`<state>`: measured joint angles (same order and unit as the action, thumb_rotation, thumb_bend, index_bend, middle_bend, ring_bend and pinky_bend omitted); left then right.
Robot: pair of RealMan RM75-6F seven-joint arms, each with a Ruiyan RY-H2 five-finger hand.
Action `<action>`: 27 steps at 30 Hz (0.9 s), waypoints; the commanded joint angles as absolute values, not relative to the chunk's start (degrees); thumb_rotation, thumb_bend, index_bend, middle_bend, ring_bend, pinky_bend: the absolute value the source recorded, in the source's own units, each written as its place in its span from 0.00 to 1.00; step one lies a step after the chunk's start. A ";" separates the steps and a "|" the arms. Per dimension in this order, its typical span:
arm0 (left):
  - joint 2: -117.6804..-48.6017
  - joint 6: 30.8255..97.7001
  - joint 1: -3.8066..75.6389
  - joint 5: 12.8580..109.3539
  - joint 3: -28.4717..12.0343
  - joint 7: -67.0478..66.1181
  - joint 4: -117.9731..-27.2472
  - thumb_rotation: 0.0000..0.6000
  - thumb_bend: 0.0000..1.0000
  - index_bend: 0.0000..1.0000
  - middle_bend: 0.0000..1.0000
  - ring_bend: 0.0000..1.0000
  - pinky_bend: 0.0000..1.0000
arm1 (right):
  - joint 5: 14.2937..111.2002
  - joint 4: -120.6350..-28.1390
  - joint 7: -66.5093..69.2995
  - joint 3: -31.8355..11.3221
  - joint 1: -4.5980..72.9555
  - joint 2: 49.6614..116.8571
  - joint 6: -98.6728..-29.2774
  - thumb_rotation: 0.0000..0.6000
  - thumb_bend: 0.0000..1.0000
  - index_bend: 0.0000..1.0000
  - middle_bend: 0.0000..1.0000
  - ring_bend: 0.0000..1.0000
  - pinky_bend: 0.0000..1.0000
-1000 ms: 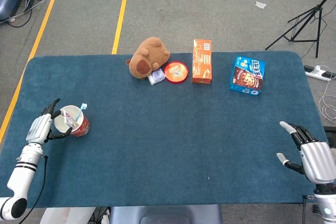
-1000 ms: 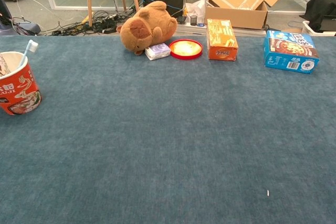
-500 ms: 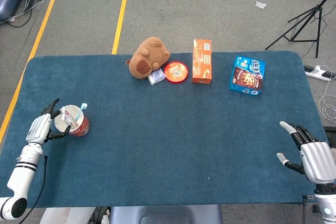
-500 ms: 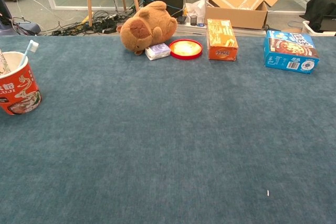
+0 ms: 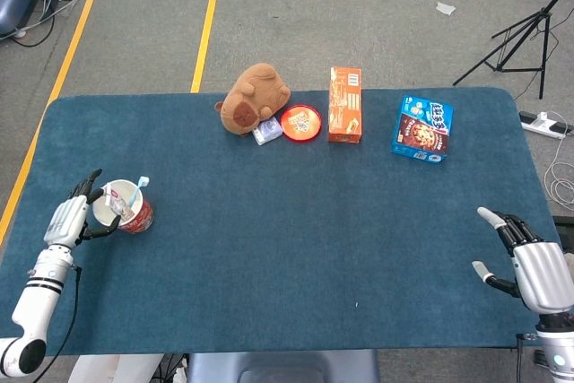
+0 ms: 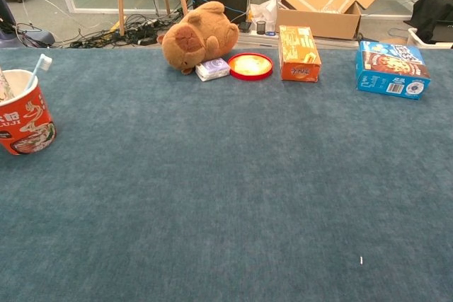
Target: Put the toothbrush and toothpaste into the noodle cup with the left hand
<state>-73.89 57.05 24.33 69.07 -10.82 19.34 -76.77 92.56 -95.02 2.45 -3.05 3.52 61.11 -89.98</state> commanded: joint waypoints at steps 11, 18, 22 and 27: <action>-73.96 57.04 24.27 69.56 -10.65 19.78 -76.85 1.00 0.38 0.33 0.00 0.00 0.00 | 92.45 -94.81 2.62 -3.00 3.49 61.20 -89.93 1.00 0.16 0.19 0.26 0.24 0.60; -73.89 57.07 24.19 69.61 -10.63 19.98 -76.90 1.00 0.38 0.27 0.00 0.00 0.00 | 92.41 -94.67 2.76 -3.01 3.52 61.25 -89.88 1.00 0.16 0.19 0.26 0.24 0.60; -73.97 57.04 24.15 69.63 -10.54 19.99 -76.71 1.00 0.38 0.25 0.00 0.00 0.00 | 92.38 -94.60 2.83 -2.98 3.47 61.26 -89.92 1.00 0.16 0.19 0.26 0.24 0.60; -74.03 57.11 24.09 69.64 -10.55 20.12 -76.60 1.00 0.38 0.22 0.00 0.00 0.00 | 92.33 -94.49 2.92 -2.97 3.47 61.32 -89.88 1.00 0.16 0.19 0.26 0.24 0.60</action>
